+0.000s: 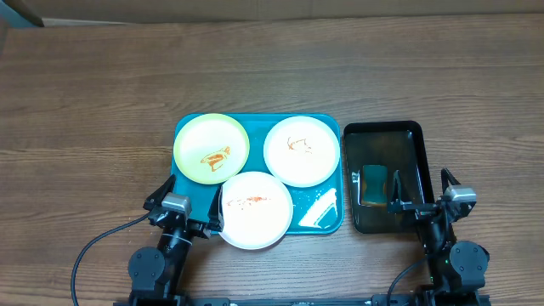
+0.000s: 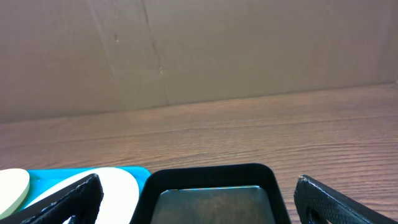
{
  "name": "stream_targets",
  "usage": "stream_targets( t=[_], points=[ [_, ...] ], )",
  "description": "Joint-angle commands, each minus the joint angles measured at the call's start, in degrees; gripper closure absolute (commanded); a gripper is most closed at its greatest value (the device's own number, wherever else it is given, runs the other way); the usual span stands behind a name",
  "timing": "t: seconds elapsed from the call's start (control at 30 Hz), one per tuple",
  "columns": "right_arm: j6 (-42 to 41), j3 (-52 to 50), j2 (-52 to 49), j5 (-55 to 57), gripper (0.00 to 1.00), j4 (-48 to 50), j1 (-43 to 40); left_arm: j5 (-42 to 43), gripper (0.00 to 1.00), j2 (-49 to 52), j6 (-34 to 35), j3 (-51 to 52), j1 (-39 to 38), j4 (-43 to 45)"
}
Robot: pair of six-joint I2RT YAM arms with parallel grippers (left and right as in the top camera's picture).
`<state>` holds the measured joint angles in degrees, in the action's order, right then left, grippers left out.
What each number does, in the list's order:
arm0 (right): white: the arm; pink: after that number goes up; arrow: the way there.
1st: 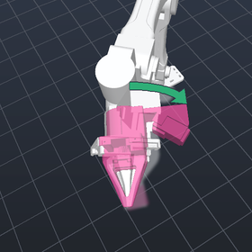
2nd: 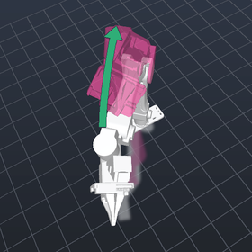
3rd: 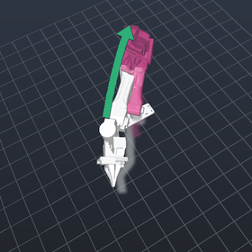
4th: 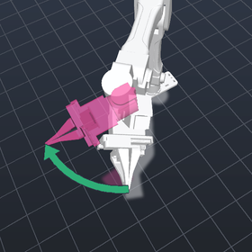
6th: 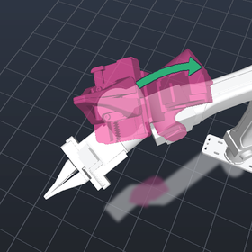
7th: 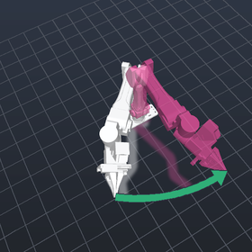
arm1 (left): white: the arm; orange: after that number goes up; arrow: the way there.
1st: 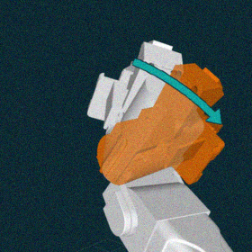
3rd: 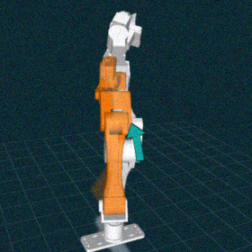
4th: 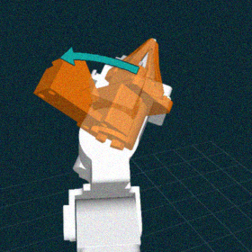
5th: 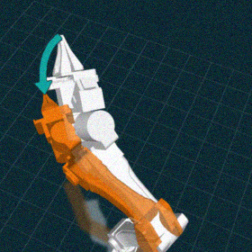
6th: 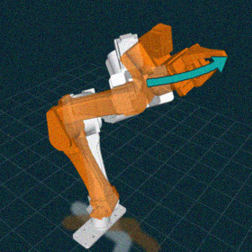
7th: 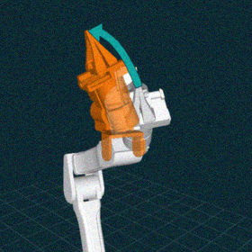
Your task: Clean dirty plates on tray and stack at the side
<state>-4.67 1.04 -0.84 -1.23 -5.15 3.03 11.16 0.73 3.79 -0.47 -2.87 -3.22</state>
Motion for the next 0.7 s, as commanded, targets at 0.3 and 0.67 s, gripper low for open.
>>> stream_targets(
  t=[0.3, 0.67],
  points=[
    [0.02, -0.59, 0.68, -0.09, 0.0, 0.44, -0.26, 0.7, 0.0, -0.44, -1.64, 0.17, 0.28, 0.13],
    [-7.58, 0.96, 0.66, -0.52, 0.0, -2.58, -0.15, -0.85, 0.0, -0.31, 6.25, -2.71, 0.28, -4.17]
  ],
)
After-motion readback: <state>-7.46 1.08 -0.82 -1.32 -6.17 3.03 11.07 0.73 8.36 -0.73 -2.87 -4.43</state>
